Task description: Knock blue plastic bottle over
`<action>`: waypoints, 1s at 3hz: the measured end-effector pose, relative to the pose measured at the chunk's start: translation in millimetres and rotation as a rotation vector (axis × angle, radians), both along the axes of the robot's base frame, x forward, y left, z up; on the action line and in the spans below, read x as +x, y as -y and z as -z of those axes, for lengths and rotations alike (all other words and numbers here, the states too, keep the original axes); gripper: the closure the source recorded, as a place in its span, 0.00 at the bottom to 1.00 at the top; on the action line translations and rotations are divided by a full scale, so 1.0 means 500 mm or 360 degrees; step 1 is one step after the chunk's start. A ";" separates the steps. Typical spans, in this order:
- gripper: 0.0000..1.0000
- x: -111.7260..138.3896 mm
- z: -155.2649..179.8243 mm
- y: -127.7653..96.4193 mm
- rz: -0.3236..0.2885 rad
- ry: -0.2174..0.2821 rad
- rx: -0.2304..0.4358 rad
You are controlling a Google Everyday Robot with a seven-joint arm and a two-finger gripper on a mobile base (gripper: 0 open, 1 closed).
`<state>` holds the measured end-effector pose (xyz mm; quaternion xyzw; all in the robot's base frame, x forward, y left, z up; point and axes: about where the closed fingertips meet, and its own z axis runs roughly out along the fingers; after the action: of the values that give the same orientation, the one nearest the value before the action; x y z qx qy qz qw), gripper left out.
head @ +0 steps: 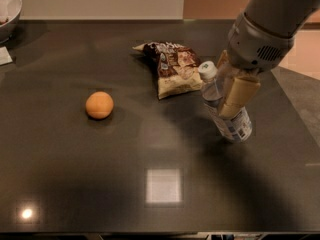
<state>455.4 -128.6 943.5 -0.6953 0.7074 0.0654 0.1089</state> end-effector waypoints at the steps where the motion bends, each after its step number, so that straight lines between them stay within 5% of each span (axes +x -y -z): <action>1: 0.82 0.001 0.038 -0.006 -0.0070 -0.0020 -0.0161; 3: 0.35 -0.003 0.105 -0.022 -0.0173 -0.0080 -0.0322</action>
Offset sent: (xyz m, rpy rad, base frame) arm -0.0155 0.0016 -0.0646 -0.2829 0.1277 0.1346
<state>453.8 -117.7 890.8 -0.7381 0.6742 0.0168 0.0166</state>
